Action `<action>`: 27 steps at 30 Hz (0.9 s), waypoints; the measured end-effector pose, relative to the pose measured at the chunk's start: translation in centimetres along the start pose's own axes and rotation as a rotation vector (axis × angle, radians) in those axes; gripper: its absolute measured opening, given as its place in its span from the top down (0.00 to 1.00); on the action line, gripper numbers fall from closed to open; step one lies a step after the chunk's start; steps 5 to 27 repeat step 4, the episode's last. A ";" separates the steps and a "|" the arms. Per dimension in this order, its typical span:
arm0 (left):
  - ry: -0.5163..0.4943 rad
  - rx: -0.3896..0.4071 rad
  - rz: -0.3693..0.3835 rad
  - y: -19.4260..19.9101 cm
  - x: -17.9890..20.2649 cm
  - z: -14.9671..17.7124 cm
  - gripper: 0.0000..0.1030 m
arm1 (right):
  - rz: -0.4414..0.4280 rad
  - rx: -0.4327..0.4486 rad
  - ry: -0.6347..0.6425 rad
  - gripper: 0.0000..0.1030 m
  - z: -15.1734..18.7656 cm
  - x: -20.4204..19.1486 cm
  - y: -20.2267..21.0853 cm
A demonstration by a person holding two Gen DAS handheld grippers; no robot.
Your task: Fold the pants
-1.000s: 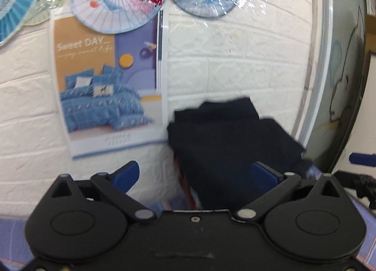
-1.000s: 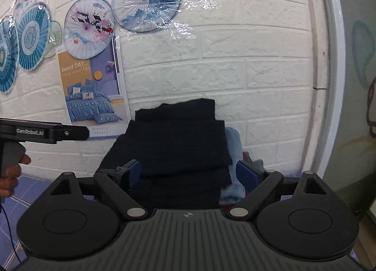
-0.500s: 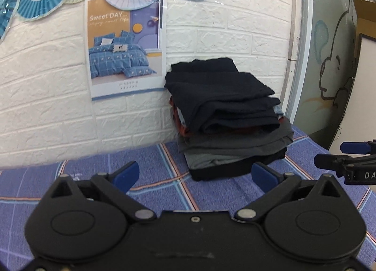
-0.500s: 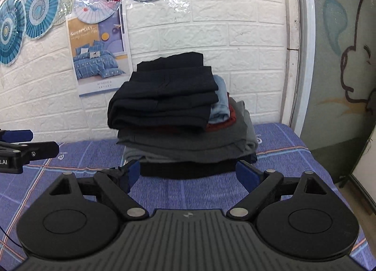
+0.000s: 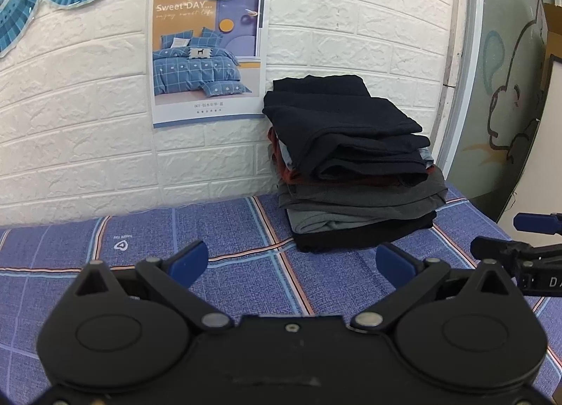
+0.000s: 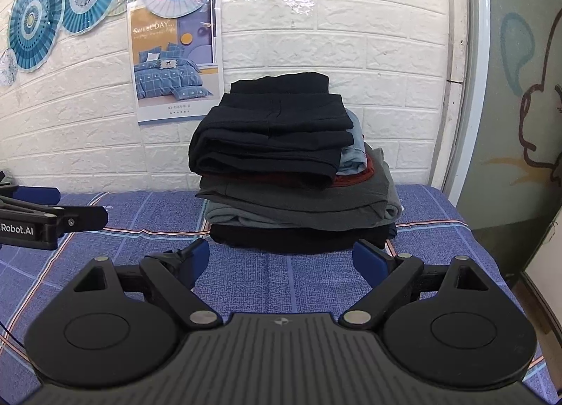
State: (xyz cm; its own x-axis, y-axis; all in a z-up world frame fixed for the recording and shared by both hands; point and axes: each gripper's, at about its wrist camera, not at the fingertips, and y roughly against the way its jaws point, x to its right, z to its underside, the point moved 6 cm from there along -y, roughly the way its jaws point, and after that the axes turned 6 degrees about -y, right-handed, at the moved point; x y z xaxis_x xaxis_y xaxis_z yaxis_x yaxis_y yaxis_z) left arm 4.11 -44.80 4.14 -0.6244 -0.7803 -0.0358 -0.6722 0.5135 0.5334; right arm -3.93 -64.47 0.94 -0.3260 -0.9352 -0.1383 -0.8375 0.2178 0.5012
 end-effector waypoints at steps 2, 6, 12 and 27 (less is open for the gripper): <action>0.002 0.002 0.002 0.1 -0.1 0.0 0.00 | 0.002 -0.001 0.001 0.00 0.0 -0.1 0.0; -0.001 0.001 0.001 0.3 -0.2 -0.1 0.00 | 0.003 0.002 0.001 0.00 0.0 0.0 0.1; -0.001 0.001 0.001 0.3 -0.2 -0.1 0.00 | 0.003 0.002 0.001 0.00 0.0 0.0 0.1; -0.001 0.001 0.001 0.3 -0.2 -0.1 0.00 | 0.003 0.002 0.001 0.00 0.0 0.0 0.1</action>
